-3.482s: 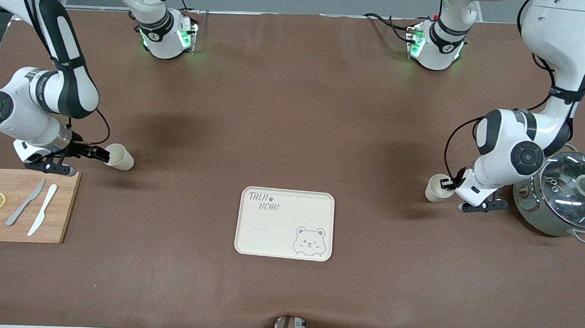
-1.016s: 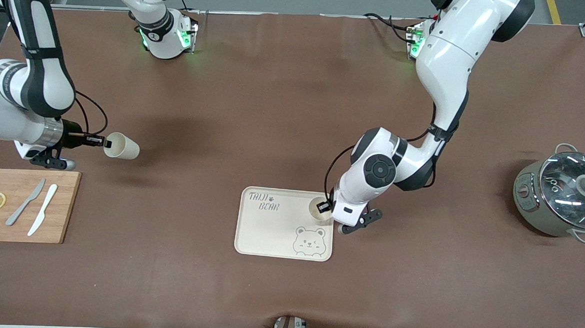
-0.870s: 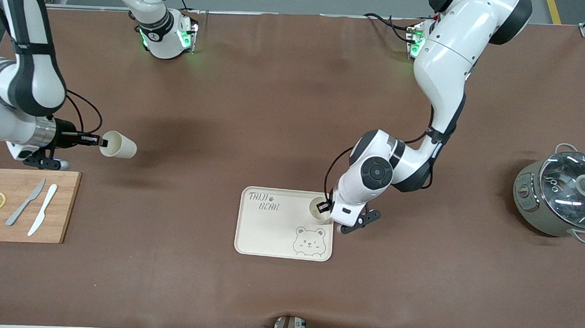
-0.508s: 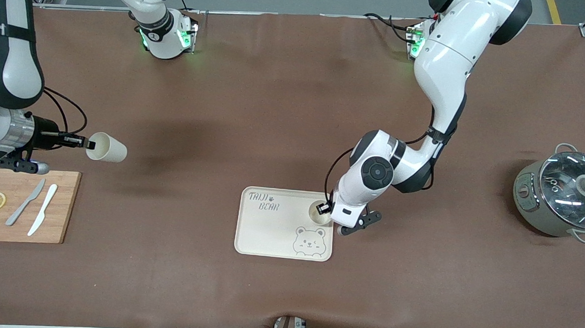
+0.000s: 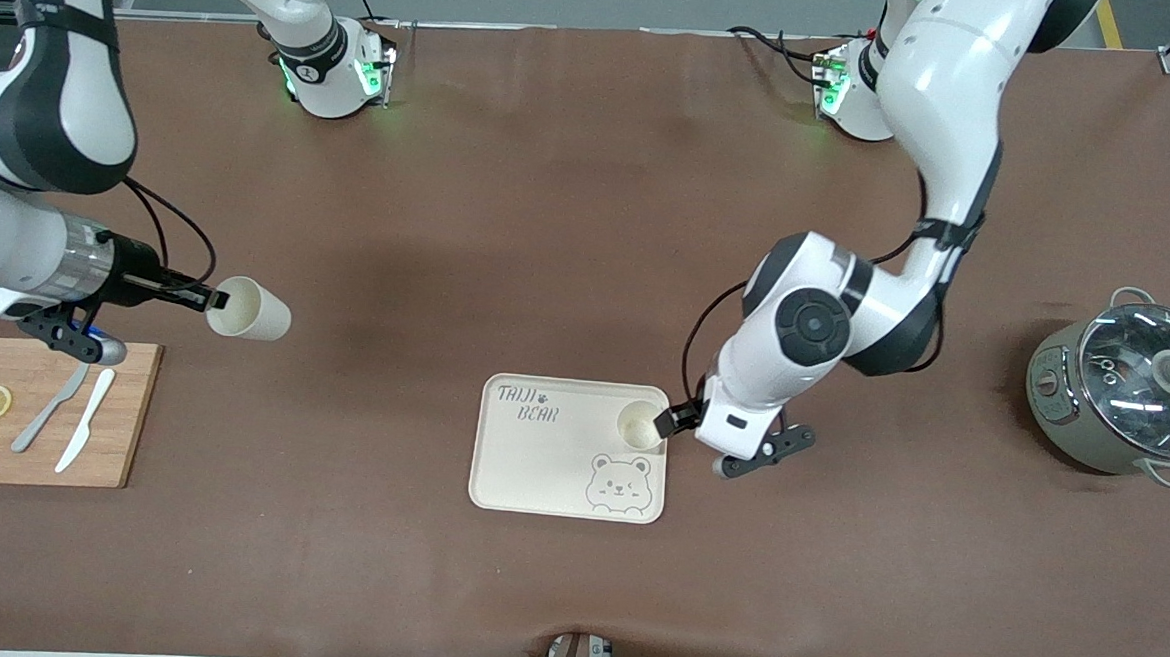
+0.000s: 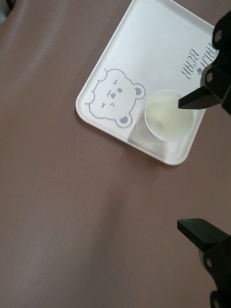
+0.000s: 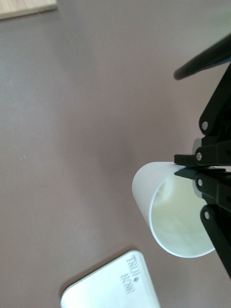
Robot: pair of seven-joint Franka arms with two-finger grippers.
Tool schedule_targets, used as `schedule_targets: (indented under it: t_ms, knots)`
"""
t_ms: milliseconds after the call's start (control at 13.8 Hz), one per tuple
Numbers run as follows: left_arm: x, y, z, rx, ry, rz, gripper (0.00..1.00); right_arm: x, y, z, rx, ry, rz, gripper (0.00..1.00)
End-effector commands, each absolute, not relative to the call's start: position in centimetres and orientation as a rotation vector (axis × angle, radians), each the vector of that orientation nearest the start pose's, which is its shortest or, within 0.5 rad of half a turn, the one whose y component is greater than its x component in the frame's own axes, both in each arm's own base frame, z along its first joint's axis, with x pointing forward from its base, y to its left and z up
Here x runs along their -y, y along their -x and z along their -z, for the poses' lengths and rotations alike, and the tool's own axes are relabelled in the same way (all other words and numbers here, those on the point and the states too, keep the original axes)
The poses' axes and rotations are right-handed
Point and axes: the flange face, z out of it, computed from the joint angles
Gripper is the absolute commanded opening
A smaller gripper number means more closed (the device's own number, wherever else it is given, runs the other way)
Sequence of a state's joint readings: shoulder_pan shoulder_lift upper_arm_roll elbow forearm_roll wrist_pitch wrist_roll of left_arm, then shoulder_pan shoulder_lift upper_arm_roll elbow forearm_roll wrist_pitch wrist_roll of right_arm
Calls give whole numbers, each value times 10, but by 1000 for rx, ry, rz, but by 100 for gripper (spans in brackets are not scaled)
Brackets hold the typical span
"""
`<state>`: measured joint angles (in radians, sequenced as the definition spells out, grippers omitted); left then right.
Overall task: Place white IKEA cup upright on tray with both arms
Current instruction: 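Open the left gripper and raise it off the upright cup, then carry the cup onto the tray with the right gripper while the left retracts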
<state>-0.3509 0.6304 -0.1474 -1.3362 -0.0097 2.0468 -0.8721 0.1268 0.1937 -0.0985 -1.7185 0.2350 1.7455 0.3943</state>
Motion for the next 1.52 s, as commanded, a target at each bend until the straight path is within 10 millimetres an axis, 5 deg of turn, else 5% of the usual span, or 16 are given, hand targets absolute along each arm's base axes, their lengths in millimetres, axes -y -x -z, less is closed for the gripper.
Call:
schedule_targets:
  t_ms: [0,290,508,725,943,1088,1233,1451]
  knots:
    - [290,-648,-428,587,3150,17,100,-73,-609,-462,-775,2853,-322,0]
    - [246,-629,-494,519,3045,61,100,-139,-631,-450,-978,2828,-329,0]
    - [216,-617,-529,548,3014,36,100,-180,-632,-422,-1120,2817,-385,0]
    - [180,-607,-553,504,2989,-35,100,-246,-640,-401,-1096,2812,-252,7]
    - [158,-597,-579,390,3004,-35,100,-310,-636,-375,-1321,2686,-186,0]
    - [128,-589,-600,385,3007,-52,100,-361,-626,-341,-1316,2702,-179,0]
    - [116,-588,-607,290,3021,-49,100,-383,-626,-324,-1323,2678,-140,0]
    - [100,-577,-621,255,3019,-74,100,-387,-628,-309,-1314,2671,-100,0]
